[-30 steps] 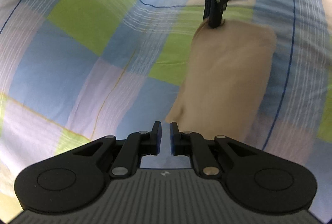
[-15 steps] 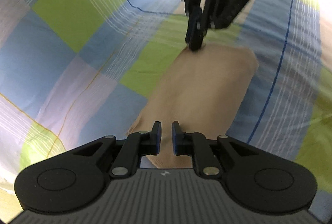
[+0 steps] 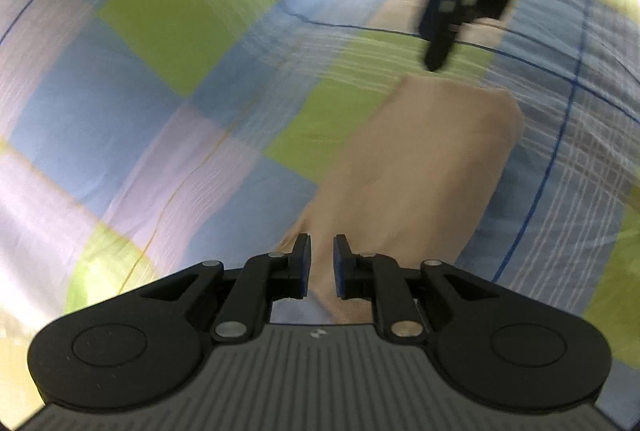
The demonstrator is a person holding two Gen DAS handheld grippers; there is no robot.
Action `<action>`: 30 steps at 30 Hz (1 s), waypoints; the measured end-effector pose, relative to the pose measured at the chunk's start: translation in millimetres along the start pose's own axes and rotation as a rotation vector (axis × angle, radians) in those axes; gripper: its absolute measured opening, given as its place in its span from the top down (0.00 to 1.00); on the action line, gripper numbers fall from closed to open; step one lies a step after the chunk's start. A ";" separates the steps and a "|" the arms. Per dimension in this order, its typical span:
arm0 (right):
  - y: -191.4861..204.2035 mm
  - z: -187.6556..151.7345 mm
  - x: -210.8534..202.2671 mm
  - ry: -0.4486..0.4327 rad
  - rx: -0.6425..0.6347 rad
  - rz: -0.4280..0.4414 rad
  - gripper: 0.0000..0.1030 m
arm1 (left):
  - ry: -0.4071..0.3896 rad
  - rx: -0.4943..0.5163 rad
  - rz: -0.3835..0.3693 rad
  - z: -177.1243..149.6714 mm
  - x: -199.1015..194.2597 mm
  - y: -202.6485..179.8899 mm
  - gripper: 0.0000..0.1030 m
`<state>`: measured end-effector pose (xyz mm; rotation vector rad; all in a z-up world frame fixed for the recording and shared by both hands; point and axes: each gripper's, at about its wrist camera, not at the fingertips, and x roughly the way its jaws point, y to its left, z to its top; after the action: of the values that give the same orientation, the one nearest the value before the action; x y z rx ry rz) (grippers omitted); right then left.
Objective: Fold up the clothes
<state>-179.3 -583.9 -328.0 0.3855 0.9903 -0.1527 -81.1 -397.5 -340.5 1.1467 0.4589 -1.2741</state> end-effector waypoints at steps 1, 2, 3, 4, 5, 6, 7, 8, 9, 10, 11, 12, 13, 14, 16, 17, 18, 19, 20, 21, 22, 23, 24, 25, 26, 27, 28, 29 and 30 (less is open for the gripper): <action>-6.5 -6.4 1.9 -0.005 0.090 0.018 0.70 | 0.010 -0.033 0.003 -1.6 0.4 4.9 0.83; -11.6 -10.8 4.5 -0.010 0.158 0.026 0.70 | 0.023 -0.077 0.007 -3.2 1.7 11.6 0.83; -14.7 -13.2 6.5 -0.023 0.202 0.032 0.70 | 0.030 -0.112 0.010 -4.1 3.1 17.6 0.84; -16.2 -14.7 7.7 -0.051 0.234 0.039 0.73 | 0.027 -0.128 0.008 -3.4 4.1 20.7 0.84; -15.4 -14.8 7.5 -0.083 0.243 0.042 0.77 | 0.021 -0.138 0.004 -2.0 5.1 22.6 0.84; -13.3 -14.2 8.7 -0.098 0.244 0.049 0.89 | 0.015 -0.148 -0.001 -0.7 6.1 24.6 0.83; -10.0 -13.0 11.3 -0.094 0.237 0.060 0.91 | 0.013 -0.139 -0.001 1.7 8.0 22.9 0.83; -6.7 -11.7 13.9 -0.091 0.229 0.071 0.91 | 0.012 -0.126 0.002 3.2 9.4 20.3 0.83; -3.6 -12.3 15.3 -0.088 0.227 0.067 0.91 | 0.011 -0.120 0.005 3.6 10.0 19.0 0.83; -0.9 -15.0 15.3 -0.087 0.231 0.047 0.90 | 0.011 -0.123 0.003 3.3 9.8 18.5 0.83; -0.4 -17.7 14.5 -0.090 0.249 0.034 0.90 | 0.012 -0.145 -0.002 1.8 8.6 20.0 0.83; -3.3 -20.9 12.0 -0.101 0.292 0.032 0.87 | 0.014 -0.164 -0.003 0.4 6.8 20.6 0.83; -8.5 -25.1 9.1 -0.114 0.352 0.033 0.83 | 0.015 -0.177 -0.003 -0.6 6.3 21.1 0.83; -12.7 -28.2 7.5 -0.123 0.397 0.034 0.82 | 0.017 -0.182 -0.004 -0.6 8.6 21.6 0.83; -19.9 -31.3 10.5 -0.139 0.466 0.033 0.82 | 0.023 -0.178 -0.001 1.3 15.6 20.2 0.83; -23.8 -31.7 14.0 -0.147 0.501 0.044 0.82 | 0.023 -0.176 -0.004 2.3 17.7 18.5 0.83; -26.9 -31.3 18.0 -0.153 0.529 0.054 0.82 | 0.021 -0.178 -0.011 2.8 18.7 17.3 0.83; -29.1 -30.1 22.7 -0.156 0.549 0.063 0.82 | 0.020 -0.180 -0.016 3.7 19.1 16.6 0.83; -30.2 -29.1 26.5 -0.158 0.560 0.069 0.82 | 0.020 -0.179 -0.018 4.5 19.4 15.8 0.83; -30.2 -27.9 29.3 -0.160 0.558 0.074 0.82 | 0.020 -0.178 -0.019 5.1 20.0 14.7 0.83; -29.8 -26.4 31.2 -0.162 0.548 0.081 0.86 | 0.019 -0.176 -0.019 5.7 20.4 13.8 0.83; -28.8 -25.2 32.4 -0.162 0.534 0.085 0.90 | 0.017 -0.177 -0.020 6.1 20.4 13.6 0.83; -27.7 -24.2 32.3 -0.166 0.518 0.084 0.97 | 0.016 -0.180 -0.023 6.4 20.2 13.7 0.83; -26.3 -23.6 31.0 -0.174 0.499 0.076 0.97 | 0.014 -0.183 -0.024 6.6 19.9 14.0 0.83; -25.1 -23.3 29.8 -0.179 0.484 0.071 0.97 | 0.011 -0.185 -0.024 6.9 19.4 14.5 0.83; -23.8 -22.9 28.4 -0.185 0.473 0.066 0.98 | 0.008 -0.184 -0.026 7.1 18.4 14.6 0.83; -22.5 -22.1 26.8 -0.194 0.461 0.058 0.98 | 0.007 -0.181 -0.027 7.2 18.0 14.6 0.83; -21.1 -21.4 25.1 -0.203 0.449 0.051 0.98 | 0.007 -0.179 -0.025 7.3 18.2 14.5 0.83; -20.3 -21.0 24.2 -0.212 0.442 0.040 0.98 | 0.006 -0.176 -0.025 7.6 19.4 14.4 0.83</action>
<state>-188.7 -593.3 -363.5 0.7763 0.7344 -0.3710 -64.6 -415.5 -347.2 0.9996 0.5798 -1.2263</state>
